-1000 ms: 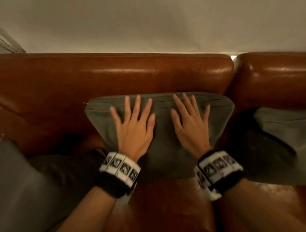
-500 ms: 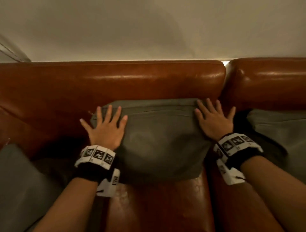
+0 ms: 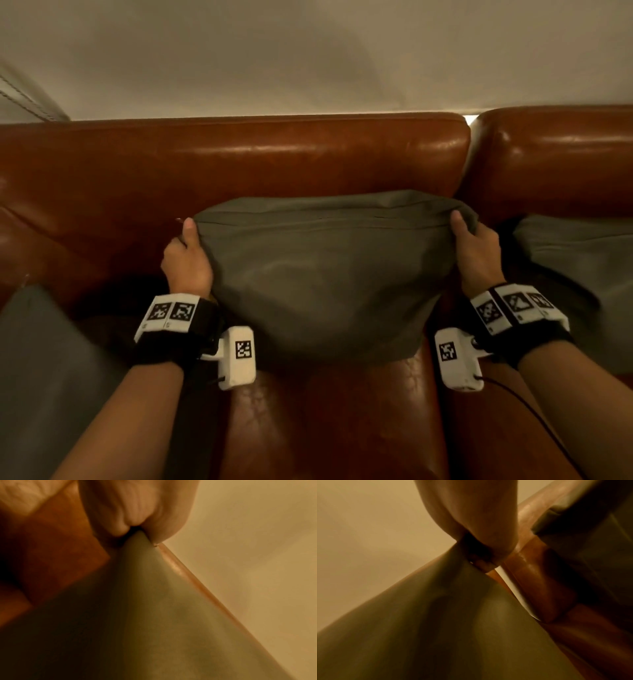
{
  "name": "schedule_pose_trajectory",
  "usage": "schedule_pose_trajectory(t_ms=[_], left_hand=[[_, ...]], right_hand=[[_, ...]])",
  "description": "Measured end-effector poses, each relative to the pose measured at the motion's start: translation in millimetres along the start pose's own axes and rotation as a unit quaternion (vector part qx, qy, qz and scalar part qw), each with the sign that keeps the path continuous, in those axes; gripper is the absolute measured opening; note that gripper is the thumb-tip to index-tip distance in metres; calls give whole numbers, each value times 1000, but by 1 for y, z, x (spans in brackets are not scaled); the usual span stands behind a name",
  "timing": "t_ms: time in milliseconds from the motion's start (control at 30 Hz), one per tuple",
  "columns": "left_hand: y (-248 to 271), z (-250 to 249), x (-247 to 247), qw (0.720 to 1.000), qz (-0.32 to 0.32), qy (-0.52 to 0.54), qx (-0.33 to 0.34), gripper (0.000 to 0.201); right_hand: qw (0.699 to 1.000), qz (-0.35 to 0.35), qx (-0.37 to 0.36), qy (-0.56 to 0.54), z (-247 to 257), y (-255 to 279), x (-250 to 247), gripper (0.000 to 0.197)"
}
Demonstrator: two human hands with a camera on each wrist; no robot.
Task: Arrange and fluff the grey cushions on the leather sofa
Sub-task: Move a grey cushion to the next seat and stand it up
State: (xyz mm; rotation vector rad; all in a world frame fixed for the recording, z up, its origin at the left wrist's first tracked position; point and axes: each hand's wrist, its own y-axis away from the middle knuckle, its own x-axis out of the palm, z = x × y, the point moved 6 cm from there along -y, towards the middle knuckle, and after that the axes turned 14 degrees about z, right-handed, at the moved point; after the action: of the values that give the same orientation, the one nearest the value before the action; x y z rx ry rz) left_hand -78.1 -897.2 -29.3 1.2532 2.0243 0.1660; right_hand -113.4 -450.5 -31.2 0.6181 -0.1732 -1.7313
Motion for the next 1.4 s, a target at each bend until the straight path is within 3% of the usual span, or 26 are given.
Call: schedule_pose_trajectory(t_ms=[167,300,367,467,567,667,767,833,900,933,1000,1033,1100,1133,1200,1233,1333,1400], left_hand=[[10,35,9,1000,-14,19,-15,66],[34,43,8,987,-14,159,18,68],[55,43,10,993,-4,105,52,60],[74,36,2,990,-45,60,116,48],[66,45,0,990,-61,72,105,46],[54,56,14,997,-28,30,59,49],[52,45,13,997,-60,25,33,36],[53,26,3,995,-90,-2,36,38],[54,-5,-6,982,-117,-112,98,47],[57,-27,-3,964,-117,-172,166,46],[65,-72,31,913,-31,-266,309,41],[68,-84,58,890,45,-301,339,41],[68,-85,106,862,177,-368,302,46],[62,-77,119,852,207,-403,264,47],[43,-57,113,855,199,-433,204,50],[33,-47,100,863,181,-436,181,50],[4,-16,48,892,155,-415,89,45],[-9,0,21,928,142,-341,51,45]], right_hand=[[999,4,20,39,-37,22,2,30],[996,-5,-19,-89,-32,42,1,33],[995,26,-26,-90,-32,53,7,33],[996,-13,-86,-18,-29,69,5,30],[995,-17,-98,-15,-31,71,10,24],[998,-10,-53,19,-40,67,22,35],[997,-59,-26,48,-32,61,13,42],[993,-89,-41,67,-18,58,0,63],[975,-110,-83,177,11,56,-5,75],[955,-106,-119,249,30,55,4,71],[899,-35,-216,380,65,53,49,54],[870,24,-249,425,75,52,80,48],[833,147,-238,478,74,50,131,48],[820,194,-207,496,66,45,145,50],[816,243,-137,506,50,31,143,55],[824,232,-115,503,45,23,128,56],[855,114,-38,504,31,2,57,54],[897,82,22,433,17,-1,21,53]])
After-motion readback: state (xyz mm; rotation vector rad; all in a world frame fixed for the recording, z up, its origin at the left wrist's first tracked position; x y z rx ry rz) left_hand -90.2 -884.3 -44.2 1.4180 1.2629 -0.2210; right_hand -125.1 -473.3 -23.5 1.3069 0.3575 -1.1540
